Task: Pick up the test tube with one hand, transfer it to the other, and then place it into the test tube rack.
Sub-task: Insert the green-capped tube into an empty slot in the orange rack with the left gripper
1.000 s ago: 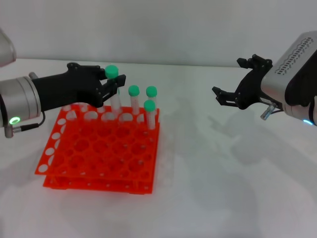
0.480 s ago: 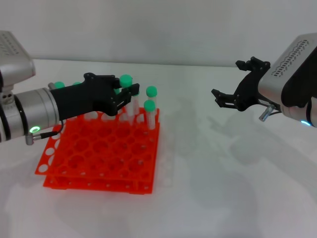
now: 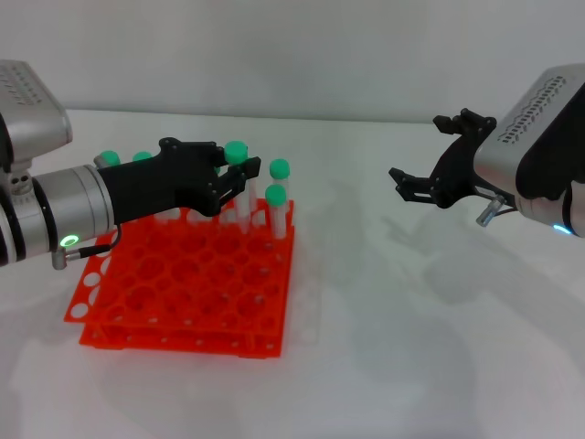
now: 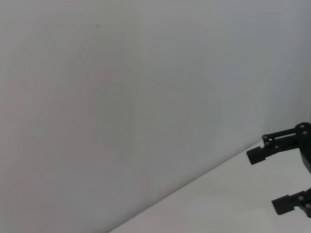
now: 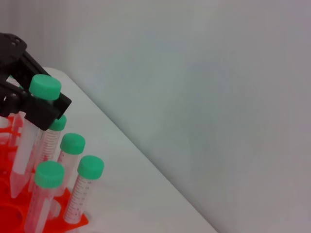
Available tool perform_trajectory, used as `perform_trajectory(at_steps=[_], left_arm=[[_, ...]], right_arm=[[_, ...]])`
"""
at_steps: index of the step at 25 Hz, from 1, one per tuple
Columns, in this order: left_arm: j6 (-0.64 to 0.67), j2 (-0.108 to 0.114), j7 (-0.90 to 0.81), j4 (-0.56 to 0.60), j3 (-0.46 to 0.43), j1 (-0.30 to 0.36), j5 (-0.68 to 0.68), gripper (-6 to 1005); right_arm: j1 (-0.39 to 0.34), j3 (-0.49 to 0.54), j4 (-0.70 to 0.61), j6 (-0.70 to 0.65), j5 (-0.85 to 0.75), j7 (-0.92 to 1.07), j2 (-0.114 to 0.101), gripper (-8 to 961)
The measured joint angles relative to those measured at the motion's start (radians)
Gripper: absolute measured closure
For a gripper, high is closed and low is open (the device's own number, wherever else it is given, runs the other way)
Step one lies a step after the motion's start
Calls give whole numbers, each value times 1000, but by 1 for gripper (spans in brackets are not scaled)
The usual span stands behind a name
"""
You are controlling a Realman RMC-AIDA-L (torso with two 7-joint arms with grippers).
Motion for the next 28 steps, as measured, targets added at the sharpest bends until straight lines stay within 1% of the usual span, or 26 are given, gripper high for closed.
perform_trajectory(at_steps=[9, 18, 28], left_arm=[[31, 0, 2, -4, 7, -1, 0, 739], [32, 0, 3, -51, 9, -31, 7, 734], [32, -1, 4, -66, 5, -25, 6, 729]], right_arm=[[5, 1, 12, 0, 0, -1, 0, 79], [8, 2, 14, 1, 0, -2, 0, 78], [8, 4, 20, 0, 0, -1, 0, 78]])
